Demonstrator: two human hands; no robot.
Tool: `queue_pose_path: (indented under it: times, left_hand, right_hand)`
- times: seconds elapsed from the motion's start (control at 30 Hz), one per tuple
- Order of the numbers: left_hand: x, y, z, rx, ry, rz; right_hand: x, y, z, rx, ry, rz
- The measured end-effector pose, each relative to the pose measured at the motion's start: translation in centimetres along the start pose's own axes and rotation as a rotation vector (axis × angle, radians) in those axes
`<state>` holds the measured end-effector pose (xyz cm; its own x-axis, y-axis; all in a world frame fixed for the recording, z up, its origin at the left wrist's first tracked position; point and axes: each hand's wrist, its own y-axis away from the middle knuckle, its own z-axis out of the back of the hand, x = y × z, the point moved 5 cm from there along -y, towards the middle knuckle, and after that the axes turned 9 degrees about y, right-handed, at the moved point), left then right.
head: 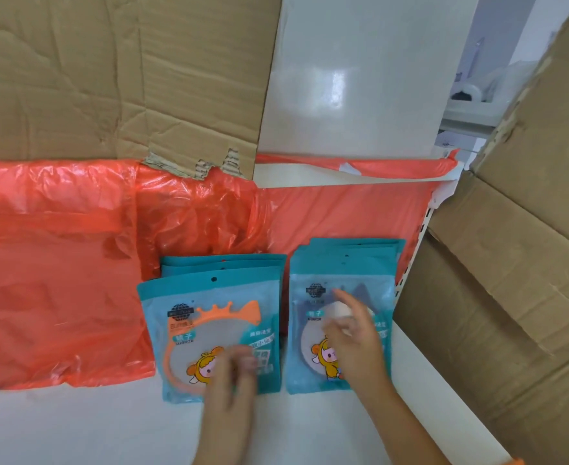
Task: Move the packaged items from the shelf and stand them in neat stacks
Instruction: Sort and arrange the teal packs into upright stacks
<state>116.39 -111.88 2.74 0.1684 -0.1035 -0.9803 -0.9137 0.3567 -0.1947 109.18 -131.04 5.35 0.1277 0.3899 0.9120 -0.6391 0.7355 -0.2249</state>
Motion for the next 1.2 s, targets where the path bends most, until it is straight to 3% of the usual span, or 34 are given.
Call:
queue_pose_path:
  times: [0.07, 0.1, 0.2, 0.33, 0.43, 0.53, 0.97, 1.2]
  left_hand:
    - [2.8, 1.7, -4.7, 0.313, -0.113, 0.21]
    - [4.3, 2.2, -6.4, 0.376, -0.18, 0.287]
    - [6.4, 1.3, -9.2, 0.273, -0.239, 0.34]
    - [6.3, 0.6, -11.7, 0.179, -0.326, 0.317]
    - [6.7, 0.6, -12.2, 0.108, -0.162, 0.241]
    - [7.8, -0.4, -12.2, 0.031, -0.234, 0.235]
    - [8.6, -3.0, -14.8, 0.029, -0.279, 0.225]
    - [8.2, -3.1, -14.9, 0.066, -0.331, 0.246]
  right_hand:
    - [-3.5, -0.1, 3.6, -0.13, 0.086, -0.116]
    - [-5.5, -0.2, 4.8, -0.135, 0.145, -0.2]
    - [-9.9, -0.4, 5.5, -0.039, 0.315, -0.337]
    - [-12.0, -1.3, 4.8, 0.047, 0.388, -0.315]
    - [-12.4, -2.8, 5.1, 0.052, 0.345, -0.287]
    - [-12.8, -4.3, 5.2, 0.095, 0.238, -0.252]
    - [-15.2, -9.1, 5.3, 0.315, -0.002, -0.347]
    - [-14.7, -10.5, 6.1, 0.206, 0.13, -0.385]
